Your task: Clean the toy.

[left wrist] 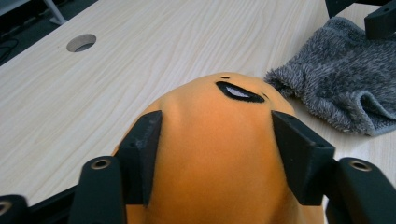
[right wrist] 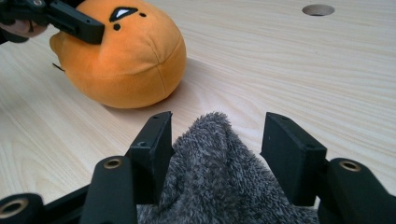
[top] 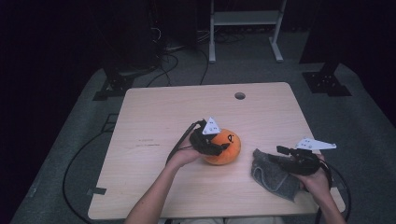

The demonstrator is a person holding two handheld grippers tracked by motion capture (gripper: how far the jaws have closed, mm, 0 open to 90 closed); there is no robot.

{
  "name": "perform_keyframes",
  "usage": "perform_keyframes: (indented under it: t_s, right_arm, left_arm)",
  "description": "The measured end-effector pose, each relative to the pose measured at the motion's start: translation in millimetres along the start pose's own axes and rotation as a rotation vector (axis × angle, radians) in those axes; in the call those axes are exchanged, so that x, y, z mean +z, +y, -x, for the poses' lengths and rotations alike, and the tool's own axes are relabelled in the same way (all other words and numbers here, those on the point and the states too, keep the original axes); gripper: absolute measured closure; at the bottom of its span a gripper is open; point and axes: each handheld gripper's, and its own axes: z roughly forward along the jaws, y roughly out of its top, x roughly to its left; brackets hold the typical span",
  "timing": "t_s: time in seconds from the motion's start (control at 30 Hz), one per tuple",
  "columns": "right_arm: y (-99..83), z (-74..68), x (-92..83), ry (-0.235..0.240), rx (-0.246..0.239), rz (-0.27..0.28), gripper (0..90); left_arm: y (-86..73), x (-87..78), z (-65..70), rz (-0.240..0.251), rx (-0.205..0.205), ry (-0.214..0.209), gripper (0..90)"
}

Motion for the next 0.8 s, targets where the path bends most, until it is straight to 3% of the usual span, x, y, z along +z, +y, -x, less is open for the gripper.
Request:
perform_keyframes:
  t_s: [0.13,0.4,0.8]
  right_arm:
    - [-0.5,-0.2,-0.2,-0.001,0.0,0.0,41.5]
    - [-0.3,-1.0,1.5,0.002,-0.005,-0.004,40.9]
    - [-0.4,0.6,1.3,0.001,0.004,0.001,40.2]
  left_arm:
    - [0.8,-3.7,0.5,0.006,-0.01,-0.003,28.5]
    - [3.6,-21.7,-3.9,0.048,-0.03,0.005,21.6]
    - [-5.9,-41.7,-9.7,0.057,-0.051,0.018,17.0]
